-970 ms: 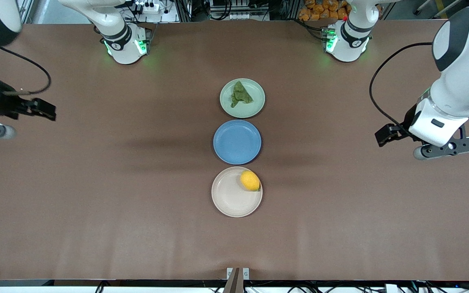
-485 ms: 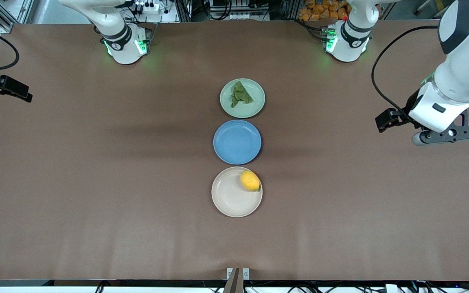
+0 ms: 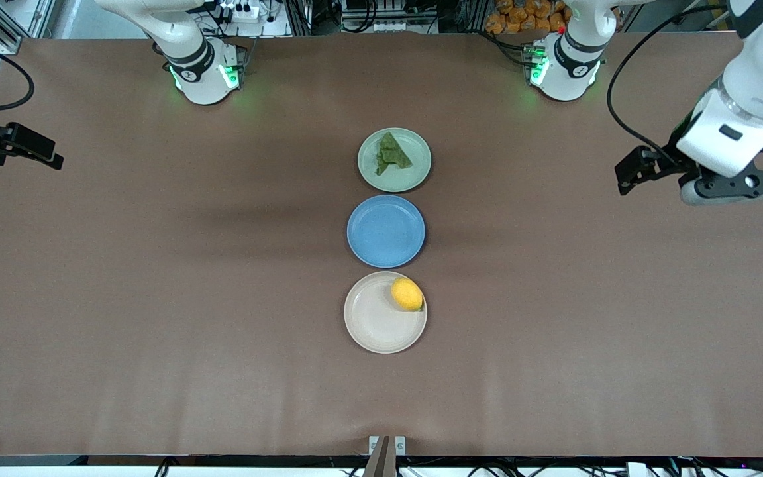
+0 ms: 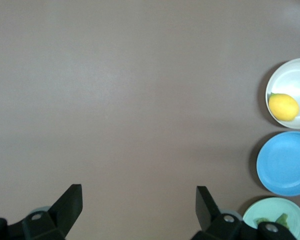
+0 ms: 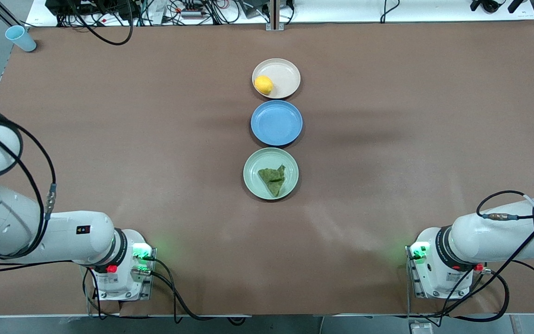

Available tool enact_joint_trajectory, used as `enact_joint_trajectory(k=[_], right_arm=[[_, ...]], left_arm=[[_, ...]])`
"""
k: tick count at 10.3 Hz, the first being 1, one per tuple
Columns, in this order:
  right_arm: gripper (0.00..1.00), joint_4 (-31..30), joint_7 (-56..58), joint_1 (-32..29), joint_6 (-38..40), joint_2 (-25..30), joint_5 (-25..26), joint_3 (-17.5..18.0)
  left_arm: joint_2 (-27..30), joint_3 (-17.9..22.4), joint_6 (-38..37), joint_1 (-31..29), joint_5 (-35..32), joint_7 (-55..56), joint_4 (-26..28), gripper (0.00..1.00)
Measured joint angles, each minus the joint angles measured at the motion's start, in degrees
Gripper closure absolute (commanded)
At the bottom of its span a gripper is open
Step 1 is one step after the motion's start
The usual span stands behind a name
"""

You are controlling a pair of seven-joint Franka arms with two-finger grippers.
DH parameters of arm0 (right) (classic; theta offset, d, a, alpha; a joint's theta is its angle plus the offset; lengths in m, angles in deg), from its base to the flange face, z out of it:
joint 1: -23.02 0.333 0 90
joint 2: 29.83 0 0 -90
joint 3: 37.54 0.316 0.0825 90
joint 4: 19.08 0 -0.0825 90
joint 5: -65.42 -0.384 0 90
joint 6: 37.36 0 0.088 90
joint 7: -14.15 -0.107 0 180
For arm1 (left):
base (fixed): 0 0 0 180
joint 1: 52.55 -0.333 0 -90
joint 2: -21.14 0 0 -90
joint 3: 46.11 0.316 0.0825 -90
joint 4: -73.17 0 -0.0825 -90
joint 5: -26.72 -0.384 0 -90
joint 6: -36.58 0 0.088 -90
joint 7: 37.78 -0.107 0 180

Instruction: Place lemon and lettuce in plates

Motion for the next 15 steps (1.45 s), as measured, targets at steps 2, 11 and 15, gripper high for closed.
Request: enact_joint_trajectory(k=[2, 11, 15], right_arm=[[0.0, -0.03, 0.0, -0.01, -0.06, 0.0, -0.16, -0.09], [0.0, -0.56, 0.0, 0.01, -0.04, 0.0, 0.22, -0.2], [0.0, -0.6, 0.33, 0.0, 0.0, 0.0, 0.98, -0.22]], left_arm=[[1.67, 1.0, -1.34, 0.58, 0.21, -2.25, 1.13, 0.0], [1.97, 2.78, -1.99, 1.29, 2.36, -2.82, -0.09, 0.0], [1.98, 2.48, -2.02, 1.82, 1.08, -2.85, -0.39, 0.0]])
